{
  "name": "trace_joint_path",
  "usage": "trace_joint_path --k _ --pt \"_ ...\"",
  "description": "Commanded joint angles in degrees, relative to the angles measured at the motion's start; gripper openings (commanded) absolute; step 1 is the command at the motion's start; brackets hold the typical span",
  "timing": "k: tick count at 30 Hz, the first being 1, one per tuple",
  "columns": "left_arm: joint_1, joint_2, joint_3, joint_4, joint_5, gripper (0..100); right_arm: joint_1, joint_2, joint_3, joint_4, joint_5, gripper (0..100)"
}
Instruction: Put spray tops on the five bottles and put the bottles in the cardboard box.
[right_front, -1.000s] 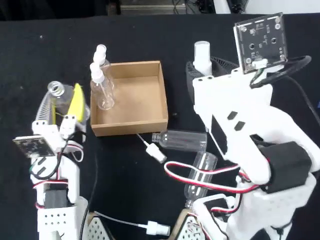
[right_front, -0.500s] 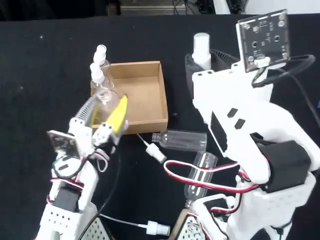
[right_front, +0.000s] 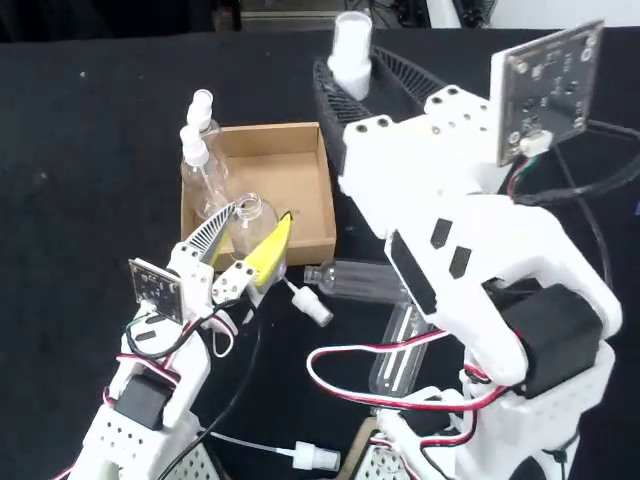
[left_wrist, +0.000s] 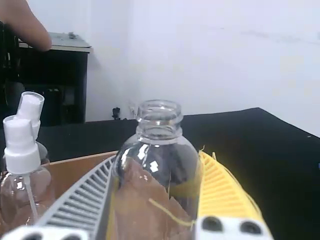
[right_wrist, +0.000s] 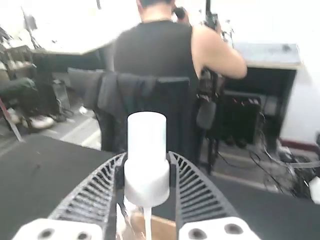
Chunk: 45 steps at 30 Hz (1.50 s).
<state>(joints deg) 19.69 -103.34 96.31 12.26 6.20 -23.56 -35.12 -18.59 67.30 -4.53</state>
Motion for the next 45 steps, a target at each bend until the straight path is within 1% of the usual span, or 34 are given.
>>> trace_joint_path --k 1,3,5,8,12,17,22,23,25,29,31,37,39,42,43,45 --pt "0.1 -1.1 1.1 -6.1 0.7 3 -2.5 0.2 -2.9 -4.4 -0.6 1.1" --pt "0.3 -1.1 1.1 -9.7 0.7 3 -3.2 0.2 -2.9 -5.9 -0.6 1.1" --pt "0.6 -1.1 1.1 -11.2 0.7 3 -3.7 0.2 -2.7 -6.9 -0.8 1.1" --pt "0.2 -1.1 1.1 -10.7 0.7 3 -5.5 0.2 -0.7 -9.1 -0.6 1.1" --pt "0.7 -1.1 1.1 -5.2 0.7 3 -8.8 0.2 3.1 -13.5 -0.5 1.1" --pt "0.1 -1.1 1.1 -5.7 0.3 3 -12.9 0.2 8.0 -20.7 -0.4 1.1" --pt "0.0 -1.1 1.1 -15.6 0.2 3 -15.4 0.2 11.6 -25.8 -0.4 1.1" --pt "0.0 -1.1 1.1 -16.5 0.2 3 -15.5 0.2 12.2 -26.3 -0.4 1.1" --pt "0.4 -1.1 1.1 -15.3 0.4 3 -15.5 0.2 12.6 -26.4 -0.4 1.1" --pt "0.5 -1.1 1.1 -4.0 0.6 3 -15.4 0.2 12.7 -26.2 -0.4 1.1" --pt "0.0 -1.1 1.1 -0.4 0.3 3 -15.4 0.2 12.8 -25.8 -0.4 1.1" --pt "0.1 -1.3 0.7 -0.1 0.6 3 -15.4 -0.1 16.0 -25.3 -0.4 1.1" --pt "0.6 -1.3 0.3 -3.3 0.6 3 -15.4 -0.2 16.7 -25.3 -0.4 1.1" --pt "0.1 -1.1 1.0 -11.7 0.3 3 -15.3 -0.2 17.1 -25.2 -0.4 1.1" --pt "0.2 -1.1 1.1 -12.3 0.3 3 -15.3 -0.2 17.1 -25.2 -0.4 1.1" --pt "0.6 -1.1 1.1 -10.0 0.6 3 -15.3 -0.2 17.2 -25.2 -0.4 1.1"
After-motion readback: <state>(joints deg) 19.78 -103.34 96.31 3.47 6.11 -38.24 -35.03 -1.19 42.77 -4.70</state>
